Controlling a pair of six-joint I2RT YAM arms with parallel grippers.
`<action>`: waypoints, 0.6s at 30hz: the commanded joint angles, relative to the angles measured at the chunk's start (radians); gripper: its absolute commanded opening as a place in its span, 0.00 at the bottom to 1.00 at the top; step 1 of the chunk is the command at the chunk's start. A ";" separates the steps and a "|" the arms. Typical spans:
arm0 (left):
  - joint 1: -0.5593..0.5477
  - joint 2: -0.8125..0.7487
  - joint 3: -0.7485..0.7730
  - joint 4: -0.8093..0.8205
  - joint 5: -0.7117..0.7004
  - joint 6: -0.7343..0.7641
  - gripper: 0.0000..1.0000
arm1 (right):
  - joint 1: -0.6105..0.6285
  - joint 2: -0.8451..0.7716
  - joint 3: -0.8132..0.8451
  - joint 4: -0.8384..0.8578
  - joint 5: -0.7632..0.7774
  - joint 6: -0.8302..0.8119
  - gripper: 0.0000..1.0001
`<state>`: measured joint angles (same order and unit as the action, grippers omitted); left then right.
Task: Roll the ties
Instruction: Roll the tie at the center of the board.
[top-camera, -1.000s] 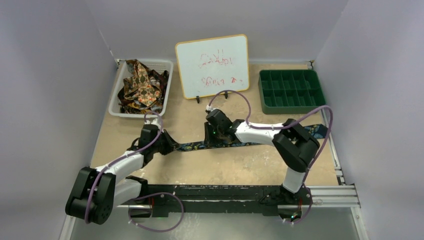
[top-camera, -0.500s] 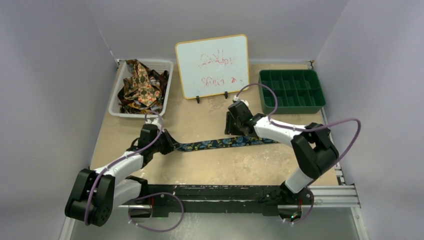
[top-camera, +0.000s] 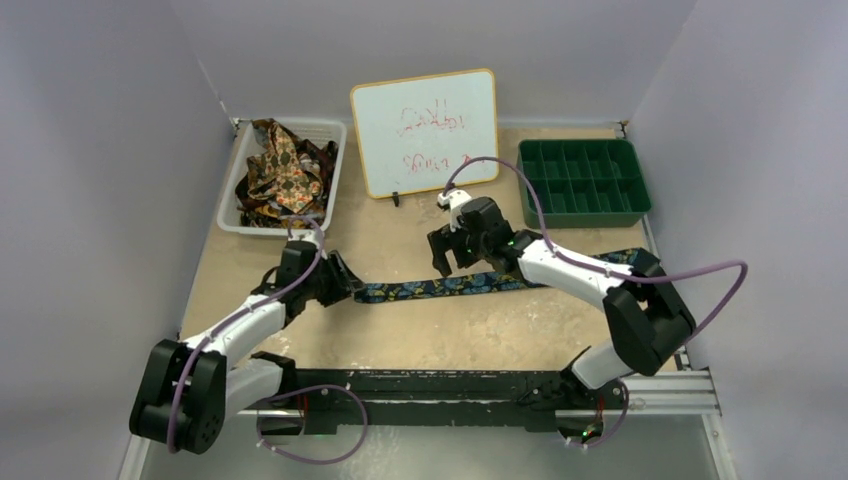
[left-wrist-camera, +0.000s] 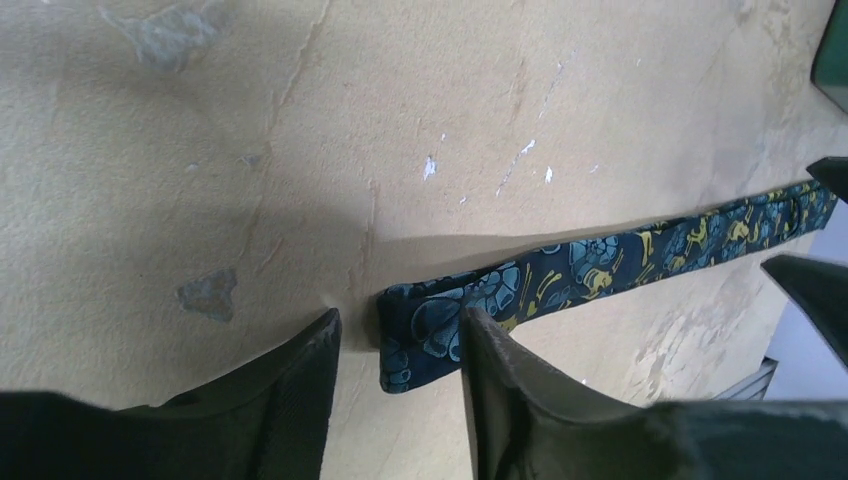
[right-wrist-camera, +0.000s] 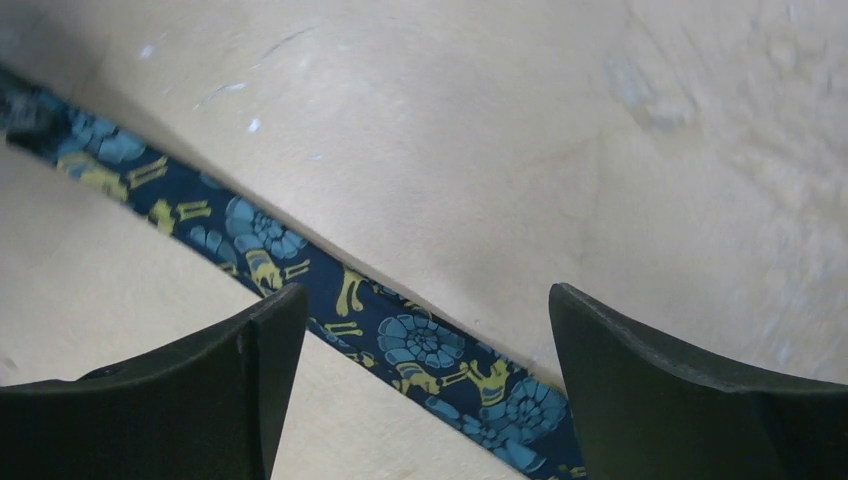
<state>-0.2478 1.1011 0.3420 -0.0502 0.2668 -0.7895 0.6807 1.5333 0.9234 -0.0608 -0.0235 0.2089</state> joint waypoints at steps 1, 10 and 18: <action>0.007 -0.041 0.065 -0.089 -0.053 0.014 0.50 | 0.016 -0.032 -0.064 0.133 -0.158 -0.403 0.93; 0.007 -0.110 0.109 -0.169 -0.081 0.023 0.57 | 0.019 0.057 -0.057 0.074 -0.326 -0.649 0.88; 0.007 -0.119 0.106 -0.168 -0.081 0.022 0.58 | 0.049 0.079 -0.064 0.064 -0.369 -0.634 0.82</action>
<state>-0.2478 0.9981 0.4152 -0.2161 0.2008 -0.7818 0.7116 1.6112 0.8684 0.0051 -0.3405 -0.3950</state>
